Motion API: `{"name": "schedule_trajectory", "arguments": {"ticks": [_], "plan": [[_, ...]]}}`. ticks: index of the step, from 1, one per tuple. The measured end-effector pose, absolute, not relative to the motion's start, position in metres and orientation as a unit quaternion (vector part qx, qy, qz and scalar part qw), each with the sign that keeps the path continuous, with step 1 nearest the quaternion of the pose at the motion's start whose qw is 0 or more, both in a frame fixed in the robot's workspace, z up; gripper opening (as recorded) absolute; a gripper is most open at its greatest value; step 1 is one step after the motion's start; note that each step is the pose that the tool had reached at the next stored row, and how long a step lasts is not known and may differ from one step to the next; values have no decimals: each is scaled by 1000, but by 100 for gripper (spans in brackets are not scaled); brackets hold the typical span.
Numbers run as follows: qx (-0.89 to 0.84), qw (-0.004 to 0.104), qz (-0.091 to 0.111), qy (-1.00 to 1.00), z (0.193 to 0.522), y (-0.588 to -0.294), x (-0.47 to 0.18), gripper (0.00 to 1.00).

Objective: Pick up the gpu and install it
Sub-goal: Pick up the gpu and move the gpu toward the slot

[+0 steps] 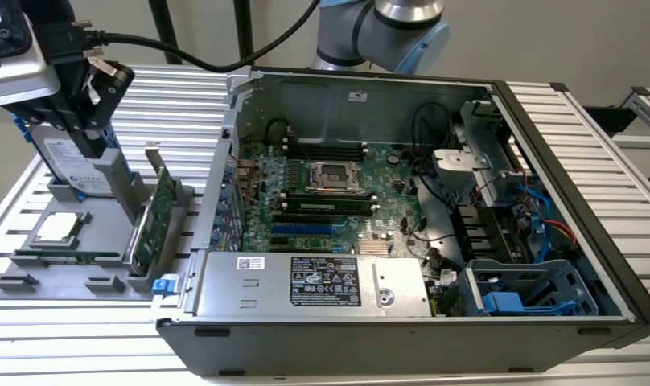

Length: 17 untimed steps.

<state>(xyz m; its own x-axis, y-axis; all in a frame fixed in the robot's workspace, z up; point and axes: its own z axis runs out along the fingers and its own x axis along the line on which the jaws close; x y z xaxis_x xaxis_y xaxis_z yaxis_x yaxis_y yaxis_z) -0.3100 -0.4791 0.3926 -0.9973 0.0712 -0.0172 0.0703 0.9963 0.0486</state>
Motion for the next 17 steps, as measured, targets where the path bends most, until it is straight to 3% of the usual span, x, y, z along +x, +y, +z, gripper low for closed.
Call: {"name": "schedule_trajectory", "arguments": {"ticks": [17], "plan": [[35, 8, 25, 999, 392, -479, -313, 0]]}}
